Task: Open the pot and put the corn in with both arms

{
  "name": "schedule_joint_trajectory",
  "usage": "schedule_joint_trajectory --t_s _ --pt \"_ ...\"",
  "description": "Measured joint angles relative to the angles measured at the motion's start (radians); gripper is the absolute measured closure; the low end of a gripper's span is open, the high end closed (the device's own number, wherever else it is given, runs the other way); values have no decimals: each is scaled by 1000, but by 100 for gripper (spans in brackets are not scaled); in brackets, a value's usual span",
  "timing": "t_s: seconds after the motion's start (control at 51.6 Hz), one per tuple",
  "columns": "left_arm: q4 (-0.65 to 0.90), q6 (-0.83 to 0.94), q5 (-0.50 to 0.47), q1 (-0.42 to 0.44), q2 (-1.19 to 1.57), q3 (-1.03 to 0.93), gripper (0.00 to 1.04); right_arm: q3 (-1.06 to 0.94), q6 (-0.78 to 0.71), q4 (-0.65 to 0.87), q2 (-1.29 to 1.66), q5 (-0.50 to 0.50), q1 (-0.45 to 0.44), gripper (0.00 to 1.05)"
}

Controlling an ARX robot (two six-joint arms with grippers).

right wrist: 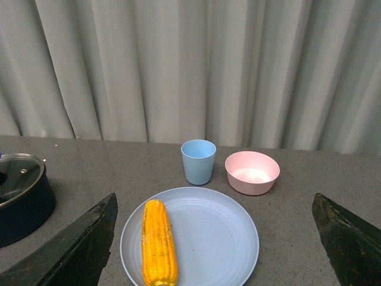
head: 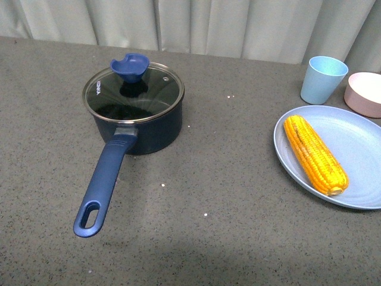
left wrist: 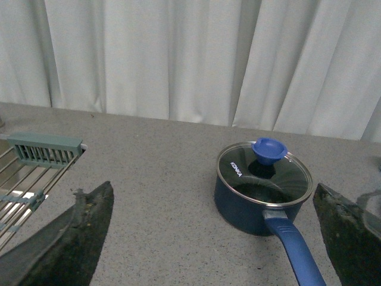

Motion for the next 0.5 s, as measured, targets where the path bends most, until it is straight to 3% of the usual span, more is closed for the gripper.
schedule_joint_trajectory --t_s 0.504 --pt "0 0 0 0 0 0 6 0 0 0 0 0 0 9"
